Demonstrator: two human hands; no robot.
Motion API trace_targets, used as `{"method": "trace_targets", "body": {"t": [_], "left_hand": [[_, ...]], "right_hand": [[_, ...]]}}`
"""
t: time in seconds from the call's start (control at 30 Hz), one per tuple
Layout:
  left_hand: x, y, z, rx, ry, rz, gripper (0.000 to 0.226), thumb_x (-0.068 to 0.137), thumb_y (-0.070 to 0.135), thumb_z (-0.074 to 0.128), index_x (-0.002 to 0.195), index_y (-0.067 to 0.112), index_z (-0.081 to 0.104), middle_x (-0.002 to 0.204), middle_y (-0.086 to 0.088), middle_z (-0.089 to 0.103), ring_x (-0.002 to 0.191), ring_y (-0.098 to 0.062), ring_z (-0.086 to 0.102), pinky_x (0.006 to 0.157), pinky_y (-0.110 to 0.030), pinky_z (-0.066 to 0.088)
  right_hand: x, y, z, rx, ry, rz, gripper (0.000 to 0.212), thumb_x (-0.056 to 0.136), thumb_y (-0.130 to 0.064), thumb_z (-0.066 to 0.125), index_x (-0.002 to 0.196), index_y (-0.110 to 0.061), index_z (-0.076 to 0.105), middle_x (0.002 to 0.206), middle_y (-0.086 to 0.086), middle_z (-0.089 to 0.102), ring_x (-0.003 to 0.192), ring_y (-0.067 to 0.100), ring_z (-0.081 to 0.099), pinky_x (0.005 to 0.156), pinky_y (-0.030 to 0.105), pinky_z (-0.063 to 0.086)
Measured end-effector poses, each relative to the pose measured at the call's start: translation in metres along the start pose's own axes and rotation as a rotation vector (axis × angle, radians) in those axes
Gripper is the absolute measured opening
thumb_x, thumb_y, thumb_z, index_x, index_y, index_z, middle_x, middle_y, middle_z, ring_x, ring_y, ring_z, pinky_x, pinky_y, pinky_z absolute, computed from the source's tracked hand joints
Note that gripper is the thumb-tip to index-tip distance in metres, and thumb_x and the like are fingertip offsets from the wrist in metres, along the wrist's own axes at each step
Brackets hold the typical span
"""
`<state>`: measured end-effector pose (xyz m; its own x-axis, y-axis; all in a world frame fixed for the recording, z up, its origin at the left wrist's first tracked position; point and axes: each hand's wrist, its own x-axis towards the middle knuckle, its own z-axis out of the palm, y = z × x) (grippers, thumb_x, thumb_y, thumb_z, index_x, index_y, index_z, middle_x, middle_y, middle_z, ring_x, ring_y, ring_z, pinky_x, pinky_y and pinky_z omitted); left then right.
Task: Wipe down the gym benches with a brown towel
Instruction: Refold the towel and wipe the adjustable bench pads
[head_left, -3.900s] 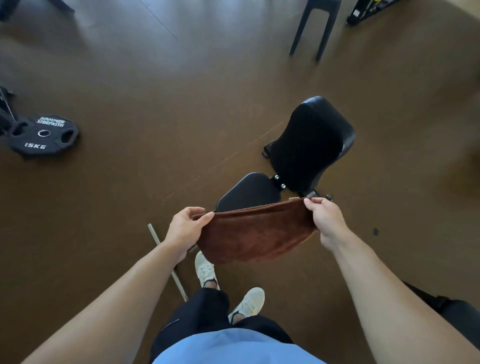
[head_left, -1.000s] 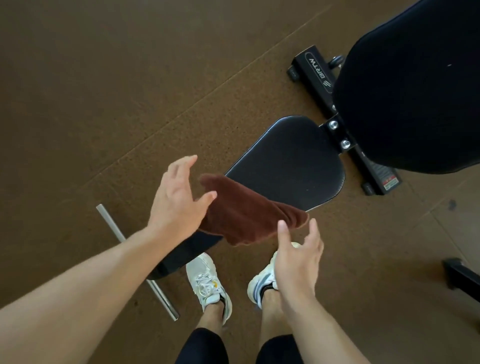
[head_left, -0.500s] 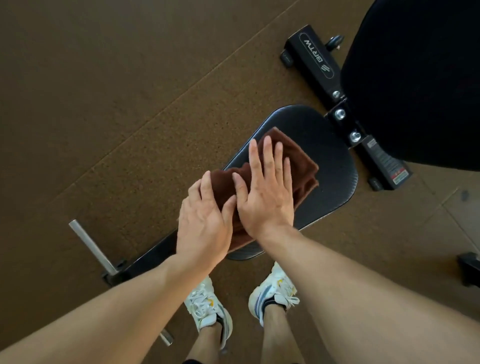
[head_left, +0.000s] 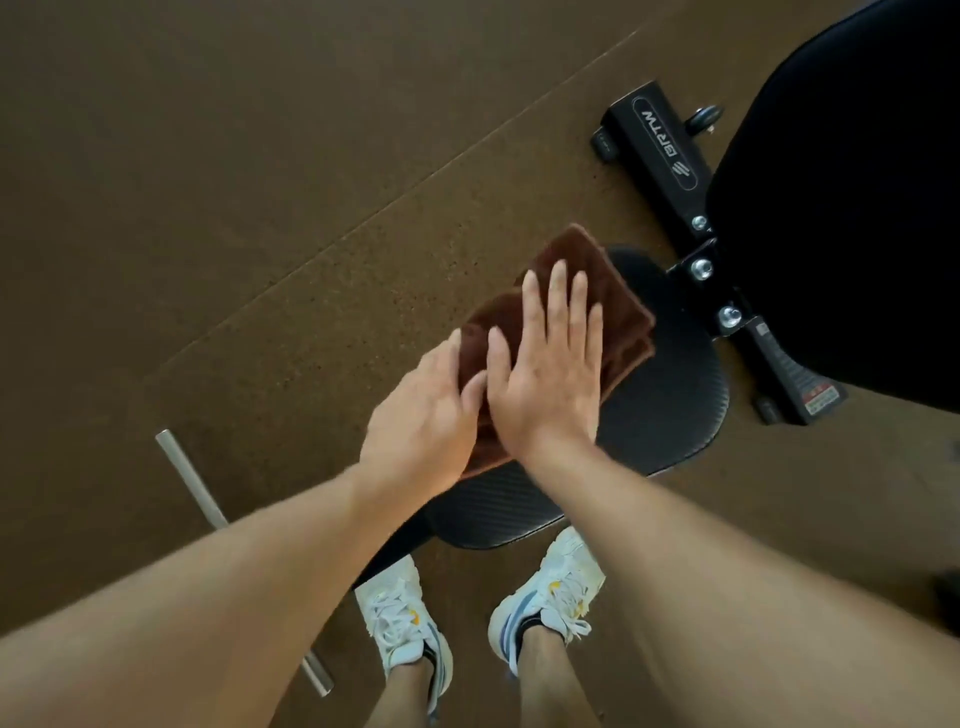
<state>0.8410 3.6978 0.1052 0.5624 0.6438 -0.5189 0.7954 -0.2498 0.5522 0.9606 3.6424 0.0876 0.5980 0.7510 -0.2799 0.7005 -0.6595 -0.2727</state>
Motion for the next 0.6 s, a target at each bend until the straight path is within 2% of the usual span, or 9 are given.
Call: {"method": "trace_targets", "body": {"t": [0.03,0.1,0.17,0.27,0.33,0.4,0.47,0.53,0.6], "left_hand": [[-0.019,-0.008,0.003,0.005,0.004,0.011,0.069,0.102,0.059,0.022,0.164,0.029,0.012,0.167,-0.001,0.028,0.149,-0.021,0.036,0.119,-0.043,0.037],[-0.057,-0.02,0.013,0.061,-0.028,-0.039,0.074,0.101,0.057,0.021,0.161,0.035,-0.016,0.173,-0.001,-0.006,0.159,-0.02,0.004,0.128,-0.044,0.021],[-0.084,-0.026,0.026,0.113,-0.042,-0.086,0.074,0.099,0.062,0.01,0.152,0.039,-0.037,0.164,0.007,-0.037,0.156,-0.014,-0.024,0.13,-0.043,0.002],[-0.09,-0.028,0.036,0.103,0.001,-0.112,0.072,0.093,0.062,0.001,0.147,0.041,-0.042,0.158,0.011,-0.047,0.15,-0.009,-0.036,0.128,-0.041,-0.01],[-0.082,-0.026,0.034,0.102,0.014,-0.103,0.072,0.096,0.063,0.007,0.148,0.046,-0.039,0.16,0.013,-0.043,0.151,-0.009,-0.034,0.127,-0.04,-0.01],[-0.068,-0.022,0.028,0.062,0.0,-0.11,0.072,0.101,0.062,0.02,0.151,0.051,-0.031,0.168,0.012,-0.027,0.156,-0.012,-0.022,0.129,-0.04,-0.001],[-0.044,-0.012,0.019,0.021,0.03,-0.106,0.069,0.103,0.057,0.032,0.161,0.045,-0.004,0.171,0.002,0.009,0.158,-0.017,0.011,0.128,-0.041,0.019],[-0.013,0.002,0.012,0.061,0.079,-0.095,0.06,0.105,0.055,0.033,0.16,0.032,0.025,0.155,-0.003,0.044,0.141,-0.02,0.044,0.116,-0.043,0.039],[0.022,0.02,0.01,0.104,0.039,-0.124,0.06,0.105,0.057,0.028,0.156,0.025,0.033,0.145,-0.008,0.055,0.129,-0.026,0.056,0.107,-0.048,0.046]], "right_hand": [[-0.026,-0.004,0.004,0.04,-0.009,0.011,0.067,0.109,-0.049,0.018,0.167,-0.016,0.013,0.176,0.007,0.0,0.162,0.022,-0.01,0.132,0.048,0.001],[-0.067,-0.008,0.014,0.079,-0.051,-0.005,0.065,0.11,-0.046,0.02,0.167,-0.018,0.014,0.177,0.004,0.0,0.162,0.019,-0.011,0.132,0.049,0.004],[-0.087,-0.004,0.023,0.059,-0.07,-0.052,0.063,0.11,-0.045,0.025,0.167,-0.018,0.018,0.176,0.003,0.003,0.162,0.019,-0.009,0.132,0.048,0.004],[-0.083,0.004,0.026,0.013,-0.05,-0.144,0.063,0.109,-0.045,0.03,0.165,-0.016,0.024,0.175,0.006,0.012,0.163,0.021,-0.003,0.13,0.046,0.001],[-0.07,0.011,0.025,0.002,-0.059,-0.235,0.065,0.108,-0.047,0.03,0.166,-0.017,0.024,0.175,0.004,0.014,0.163,0.021,0.0,0.13,0.046,0.0],[-0.048,0.018,0.02,0.013,-0.082,-0.335,0.065,0.107,-0.047,0.031,0.166,-0.019,0.026,0.175,0.001,0.015,0.163,0.021,0.001,0.131,0.047,0.002],[-0.018,0.023,0.011,0.005,-0.105,-0.397,0.063,0.107,-0.048,0.028,0.164,-0.019,0.032,0.174,0.0,0.021,0.163,0.02,0.004,0.131,0.047,0.003],[0.018,0.025,-0.002,-0.037,-0.144,-0.421,0.062,0.107,-0.048,0.023,0.159,-0.019,0.042,0.171,0.0,0.029,0.163,0.019,0.005,0.132,0.045,0.0],[0.05,0.033,-0.017,-0.084,-0.157,-0.41,0.062,0.108,-0.048,0.02,0.154,-0.019,0.048,0.169,0.0,0.035,0.162,0.019,0.007,0.131,0.043,-0.004]]}}
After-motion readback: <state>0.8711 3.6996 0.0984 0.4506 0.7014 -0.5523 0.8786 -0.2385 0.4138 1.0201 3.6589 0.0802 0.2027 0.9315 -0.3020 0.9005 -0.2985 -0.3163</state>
